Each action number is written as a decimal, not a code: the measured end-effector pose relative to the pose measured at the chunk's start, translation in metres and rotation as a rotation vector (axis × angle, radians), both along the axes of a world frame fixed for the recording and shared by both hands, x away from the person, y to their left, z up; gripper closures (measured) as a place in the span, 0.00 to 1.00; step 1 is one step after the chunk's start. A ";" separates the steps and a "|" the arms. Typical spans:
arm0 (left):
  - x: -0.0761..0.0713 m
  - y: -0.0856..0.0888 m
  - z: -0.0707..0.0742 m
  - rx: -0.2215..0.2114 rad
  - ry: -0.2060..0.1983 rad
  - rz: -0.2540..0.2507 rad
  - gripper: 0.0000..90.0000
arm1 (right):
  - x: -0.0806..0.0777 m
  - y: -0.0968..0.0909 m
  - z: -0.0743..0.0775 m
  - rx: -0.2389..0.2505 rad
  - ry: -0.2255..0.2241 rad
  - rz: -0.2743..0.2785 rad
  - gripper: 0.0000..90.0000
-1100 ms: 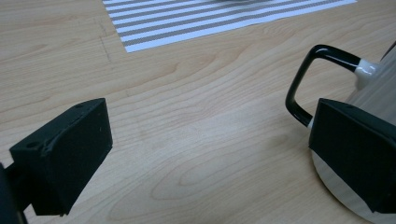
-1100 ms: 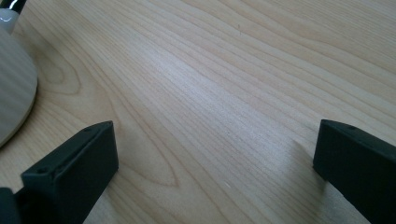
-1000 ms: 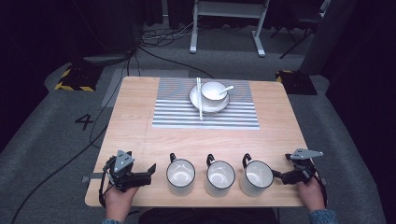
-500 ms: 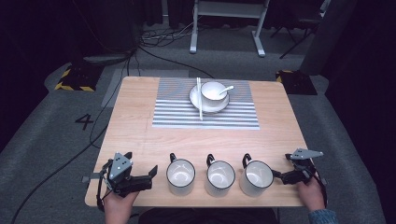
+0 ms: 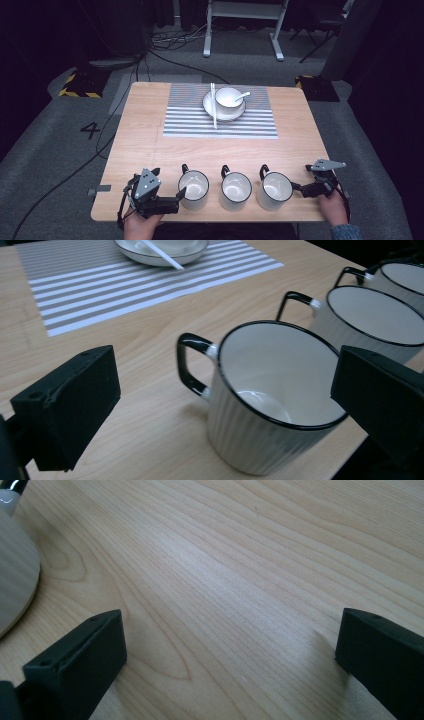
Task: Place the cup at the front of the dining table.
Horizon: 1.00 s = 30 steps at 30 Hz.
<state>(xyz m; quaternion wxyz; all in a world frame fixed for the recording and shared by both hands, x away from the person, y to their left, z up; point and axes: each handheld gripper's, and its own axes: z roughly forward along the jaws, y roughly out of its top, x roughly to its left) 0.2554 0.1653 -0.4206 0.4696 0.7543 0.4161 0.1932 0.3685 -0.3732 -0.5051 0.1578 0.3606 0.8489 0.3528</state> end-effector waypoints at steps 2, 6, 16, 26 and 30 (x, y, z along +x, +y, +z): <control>-0.002 -0.007 -0.001 -0.009 0.013 -0.029 0.00 | 0.000 0.000 0.000 0.000 0.001 -0.001 0.00; -0.003 -0.012 -0.003 -0.013 0.020 -0.054 0.00 | 0.000 0.000 0.000 0.000 0.000 0.000 0.00; -0.005 -0.033 -0.015 0.000 0.016 -0.147 0.00 | 0.000 0.000 0.000 0.000 0.000 0.000 0.00; 0.003 -0.040 -0.033 0.038 0.081 -0.130 0.00 | 0.000 0.000 0.000 0.000 0.000 0.000 0.00; 0.009 -0.043 -0.041 0.051 0.098 -0.132 0.00 | 0.000 0.000 0.000 0.000 0.001 0.000 0.00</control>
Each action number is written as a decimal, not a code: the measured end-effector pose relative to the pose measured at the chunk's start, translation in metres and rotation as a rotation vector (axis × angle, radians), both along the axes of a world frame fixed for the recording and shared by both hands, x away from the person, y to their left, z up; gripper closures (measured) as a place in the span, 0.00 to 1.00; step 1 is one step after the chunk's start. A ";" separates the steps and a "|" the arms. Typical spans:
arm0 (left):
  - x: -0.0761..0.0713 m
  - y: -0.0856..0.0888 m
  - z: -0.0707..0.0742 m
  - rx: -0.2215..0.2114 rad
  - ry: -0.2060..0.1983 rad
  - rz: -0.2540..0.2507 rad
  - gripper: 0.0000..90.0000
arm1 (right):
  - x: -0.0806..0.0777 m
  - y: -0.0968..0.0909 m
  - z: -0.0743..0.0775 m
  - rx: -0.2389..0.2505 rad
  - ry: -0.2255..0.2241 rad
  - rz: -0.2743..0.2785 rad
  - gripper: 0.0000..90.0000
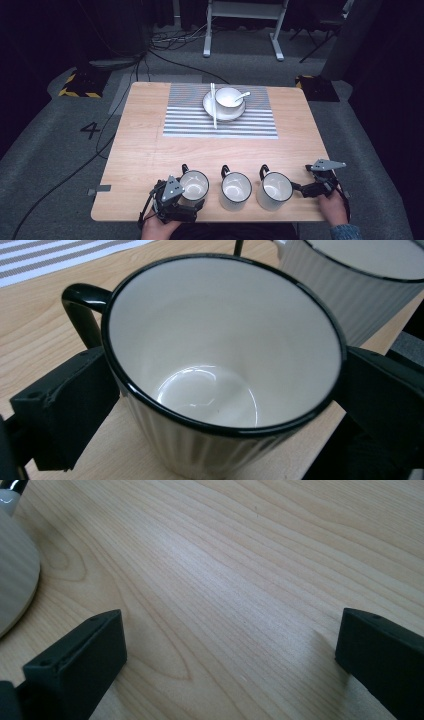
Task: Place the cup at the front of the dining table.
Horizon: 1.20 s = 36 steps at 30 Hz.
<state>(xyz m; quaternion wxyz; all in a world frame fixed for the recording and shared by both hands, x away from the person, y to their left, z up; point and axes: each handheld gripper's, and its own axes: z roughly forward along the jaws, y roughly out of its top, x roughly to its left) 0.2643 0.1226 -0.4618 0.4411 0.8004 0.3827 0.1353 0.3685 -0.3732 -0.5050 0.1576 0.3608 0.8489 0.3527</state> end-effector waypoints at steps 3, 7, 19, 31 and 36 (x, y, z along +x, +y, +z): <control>0.005 -0.004 -0.006 0.004 0.011 0.006 0.00 | 0.000 0.000 0.000 0.000 0.002 -0.002 0.00; 0.008 -0.006 -0.009 0.010 0.008 0.006 0.00 | 0.000 0.000 0.000 0.000 0.001 -0.001 0.00; 0.017 -0.015 -0.023 0.052 -0.003 -0.023 0.00 | 0.000 0.000 0.000 0.000 -0.001 0.000 0.00; 0.014 -0.015 -0.036 -0.007 -0.066 0.007 0.02 | 0.000 0.000 0.000 0.000 0.000 -0.001 0.00; 0.012 -0.016 -0.038 -0.012 -0.091 0.030 0.03 | 0.000 0.000 0.000 0.000 0.001 -0.001 0.00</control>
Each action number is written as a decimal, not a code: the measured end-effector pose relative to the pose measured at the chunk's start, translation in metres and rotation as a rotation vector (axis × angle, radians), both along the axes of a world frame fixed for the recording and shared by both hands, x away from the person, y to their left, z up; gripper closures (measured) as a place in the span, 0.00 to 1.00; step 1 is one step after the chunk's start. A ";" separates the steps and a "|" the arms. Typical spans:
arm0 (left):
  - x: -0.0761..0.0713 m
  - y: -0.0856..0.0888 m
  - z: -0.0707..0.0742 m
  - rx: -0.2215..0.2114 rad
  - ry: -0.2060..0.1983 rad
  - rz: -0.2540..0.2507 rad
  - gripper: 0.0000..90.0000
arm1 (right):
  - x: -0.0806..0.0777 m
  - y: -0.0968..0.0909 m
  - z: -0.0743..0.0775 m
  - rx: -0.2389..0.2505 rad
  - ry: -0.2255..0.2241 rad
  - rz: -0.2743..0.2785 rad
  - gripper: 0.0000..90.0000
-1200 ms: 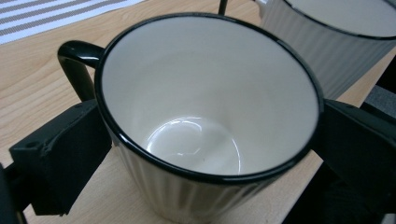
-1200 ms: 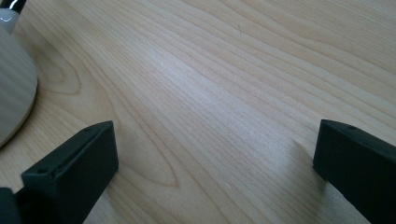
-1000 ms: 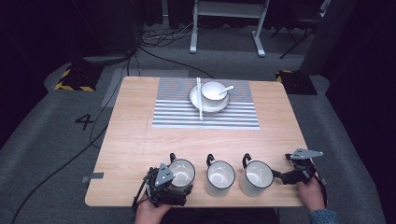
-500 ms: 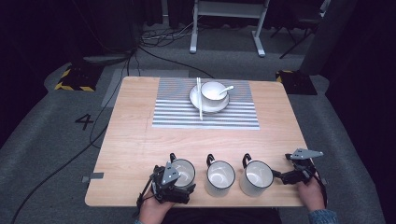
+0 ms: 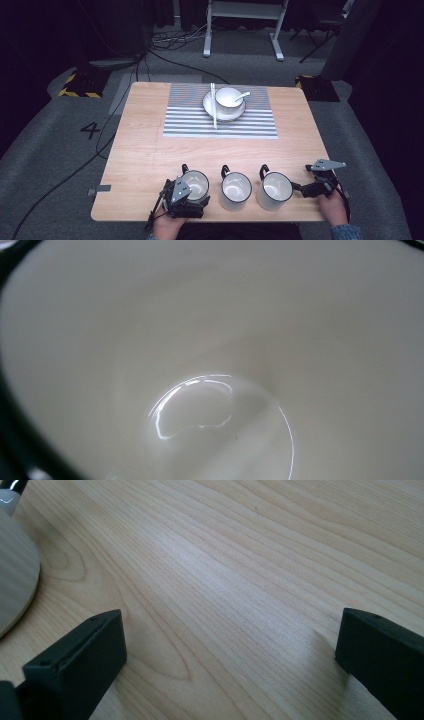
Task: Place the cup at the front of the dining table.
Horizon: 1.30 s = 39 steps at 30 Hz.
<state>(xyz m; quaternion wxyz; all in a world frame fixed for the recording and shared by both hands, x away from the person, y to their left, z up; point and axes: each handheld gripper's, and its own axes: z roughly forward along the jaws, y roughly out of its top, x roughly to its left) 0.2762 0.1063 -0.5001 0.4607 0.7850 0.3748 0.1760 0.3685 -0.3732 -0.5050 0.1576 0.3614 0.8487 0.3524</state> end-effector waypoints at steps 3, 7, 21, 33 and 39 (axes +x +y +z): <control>-0.001 -0.002 -0.001 0.001 -0.002 0.012 0.03 | 0.000 0.000 0.000 0.000 0.001 -0.001 0.00; -0.002 -0.002 -0.001 0.005 -0.007 0.018 0.03 | 0.000 0.000 0.000 0.000 0.001 -0.001 0.00; -0.005 -0.010 0.002 0.018 0.002 0.053 0.04 | 0.000 0.000 0.000 0.000 -0.001 0.001 0.00; 0.002 -0.012 0.026 0.035 0.033 -0.013 0.04 | 0.000 0.000 0.000 0.000 0.001 0.005 0.00; 0.005 -0.008 0.040 0.025 0.021 -0.017 0.04 | 0.001 0.001 0.000 -0.001 -0.002 0.003 0.00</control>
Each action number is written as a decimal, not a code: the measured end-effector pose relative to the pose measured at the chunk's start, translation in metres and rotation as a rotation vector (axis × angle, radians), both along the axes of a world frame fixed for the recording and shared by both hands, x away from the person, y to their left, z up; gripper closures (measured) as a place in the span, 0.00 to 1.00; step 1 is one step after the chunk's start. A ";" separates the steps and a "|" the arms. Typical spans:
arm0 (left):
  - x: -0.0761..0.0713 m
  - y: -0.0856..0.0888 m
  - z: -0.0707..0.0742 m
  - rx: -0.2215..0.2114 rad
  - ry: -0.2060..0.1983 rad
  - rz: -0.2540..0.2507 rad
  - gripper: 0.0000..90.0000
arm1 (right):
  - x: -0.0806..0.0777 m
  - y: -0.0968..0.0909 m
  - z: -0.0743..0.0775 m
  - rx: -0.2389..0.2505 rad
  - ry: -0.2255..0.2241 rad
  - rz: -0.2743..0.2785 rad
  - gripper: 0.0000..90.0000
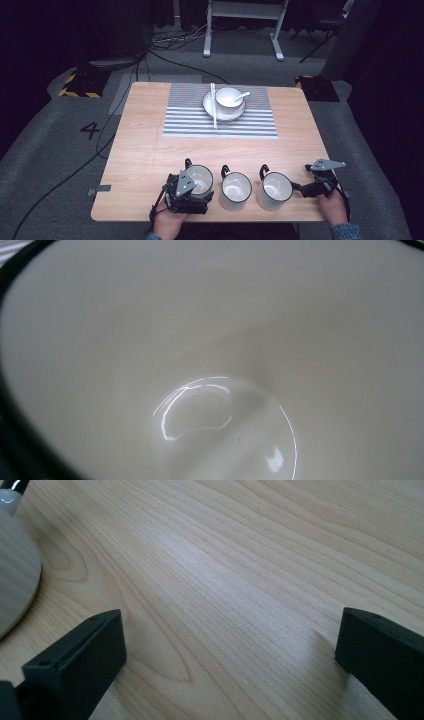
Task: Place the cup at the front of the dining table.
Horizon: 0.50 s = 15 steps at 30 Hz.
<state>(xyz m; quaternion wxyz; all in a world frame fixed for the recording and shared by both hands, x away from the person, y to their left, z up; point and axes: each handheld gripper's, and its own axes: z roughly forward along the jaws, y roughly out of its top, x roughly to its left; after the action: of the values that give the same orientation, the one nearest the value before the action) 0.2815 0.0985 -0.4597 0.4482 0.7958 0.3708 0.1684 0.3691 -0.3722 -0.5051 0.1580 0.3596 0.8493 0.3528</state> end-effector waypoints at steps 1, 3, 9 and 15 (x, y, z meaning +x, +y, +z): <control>0.001 0.001 0.002 -0.003 -0.004 0.005 0.04 | 0.000 0.000 0.000 0.001 0.002 -0.002 0.00; 0.003 0.002 0.006 -0.008 0.003 0.009 0.04 | 0.000 0.000 0.000 0.001 0.002 -0.002 0.00; 0.009 0.008 0.020 0.005 -0.003 0.023 0.04 | 0.000 0.000 0.000 -0.001 -0.002 0.001 0.00; 0.013 0.010 0.032 0.022 -0.007 0.025 0.04 | 0.000 0.000 0.000 -0.002 -0.004 0.004 0.00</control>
<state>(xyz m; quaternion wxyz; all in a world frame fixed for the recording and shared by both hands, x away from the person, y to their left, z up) 0.2946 0.1086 -0.4275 0.4387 0.7954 0.3770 0.1810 0.3695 -0.3725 -0.5053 0.1595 0.3572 0.8498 0.3532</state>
